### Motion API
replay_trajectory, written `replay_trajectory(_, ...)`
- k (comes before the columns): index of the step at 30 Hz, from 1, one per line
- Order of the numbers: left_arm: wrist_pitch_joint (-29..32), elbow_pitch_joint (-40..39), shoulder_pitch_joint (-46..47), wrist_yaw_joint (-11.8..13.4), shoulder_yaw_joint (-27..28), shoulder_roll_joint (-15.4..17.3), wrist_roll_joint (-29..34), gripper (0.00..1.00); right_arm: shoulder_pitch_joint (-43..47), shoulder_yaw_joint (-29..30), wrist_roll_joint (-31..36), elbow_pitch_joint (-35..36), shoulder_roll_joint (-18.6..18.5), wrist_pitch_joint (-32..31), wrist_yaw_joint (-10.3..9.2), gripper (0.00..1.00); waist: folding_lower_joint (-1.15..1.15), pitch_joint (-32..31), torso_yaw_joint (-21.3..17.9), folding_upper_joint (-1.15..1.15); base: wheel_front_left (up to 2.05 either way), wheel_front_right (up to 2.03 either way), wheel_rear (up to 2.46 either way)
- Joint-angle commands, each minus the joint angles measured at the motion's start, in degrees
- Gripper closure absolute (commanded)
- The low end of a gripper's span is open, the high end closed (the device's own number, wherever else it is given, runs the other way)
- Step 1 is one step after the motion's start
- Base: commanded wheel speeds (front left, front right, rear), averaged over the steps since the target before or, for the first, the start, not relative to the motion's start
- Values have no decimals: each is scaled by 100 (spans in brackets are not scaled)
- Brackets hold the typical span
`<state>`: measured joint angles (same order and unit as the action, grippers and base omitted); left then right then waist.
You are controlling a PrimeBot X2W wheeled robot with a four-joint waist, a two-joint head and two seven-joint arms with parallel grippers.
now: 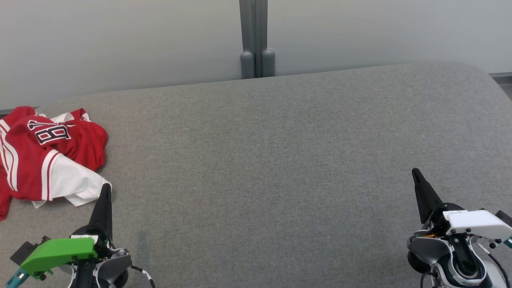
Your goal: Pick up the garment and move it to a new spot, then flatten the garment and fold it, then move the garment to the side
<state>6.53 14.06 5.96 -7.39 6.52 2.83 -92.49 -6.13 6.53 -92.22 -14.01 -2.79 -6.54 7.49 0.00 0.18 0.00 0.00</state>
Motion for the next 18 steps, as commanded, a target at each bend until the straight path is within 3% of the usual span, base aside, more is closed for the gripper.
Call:
replay_trajectory(1,11,-10,80,-26,4,13,30,100,-36,-6,-40,-8,-24,-12,0,100,0,0,0,0,0,0,0)
replay_trajectory(18,11,-10,80,-26,4,13,30,100,-36,-6,-40,-8,-24,-12,0,100,0,0,0,0,0,0,0)
